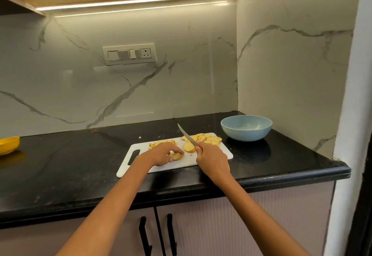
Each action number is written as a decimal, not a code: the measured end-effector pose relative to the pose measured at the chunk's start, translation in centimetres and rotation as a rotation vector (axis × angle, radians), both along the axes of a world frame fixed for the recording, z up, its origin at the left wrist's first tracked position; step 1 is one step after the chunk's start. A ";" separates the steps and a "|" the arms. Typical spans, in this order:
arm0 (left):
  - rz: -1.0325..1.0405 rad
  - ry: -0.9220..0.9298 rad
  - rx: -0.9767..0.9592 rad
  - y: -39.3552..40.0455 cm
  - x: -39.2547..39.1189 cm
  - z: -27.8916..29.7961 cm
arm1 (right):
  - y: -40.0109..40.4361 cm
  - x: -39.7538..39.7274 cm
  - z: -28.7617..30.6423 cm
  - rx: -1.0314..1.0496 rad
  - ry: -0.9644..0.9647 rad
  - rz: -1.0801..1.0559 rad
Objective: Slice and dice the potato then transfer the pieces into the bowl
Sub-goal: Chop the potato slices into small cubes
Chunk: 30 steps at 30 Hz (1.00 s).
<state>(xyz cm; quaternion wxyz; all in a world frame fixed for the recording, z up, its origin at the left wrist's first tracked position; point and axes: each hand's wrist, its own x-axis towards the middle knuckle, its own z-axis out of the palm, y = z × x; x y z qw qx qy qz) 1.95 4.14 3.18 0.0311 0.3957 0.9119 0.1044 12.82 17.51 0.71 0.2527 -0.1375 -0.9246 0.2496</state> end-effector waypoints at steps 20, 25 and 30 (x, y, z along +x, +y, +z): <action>0.213 -0.095 0.672 -2.1 0.8 -3.6 | -4.0 2.4 1.2 0.290 -0.258 0.032; 0.213 -0.123 0.677 -2.4 0.8 -3.7 | -4.0 3.0 0.9 0.230 -0.243 0.036; 0.235 -0.168 0.686 -2.4 0.8 -3.5 | -4.2 3.1 1.0 0.237 -0.266 0.046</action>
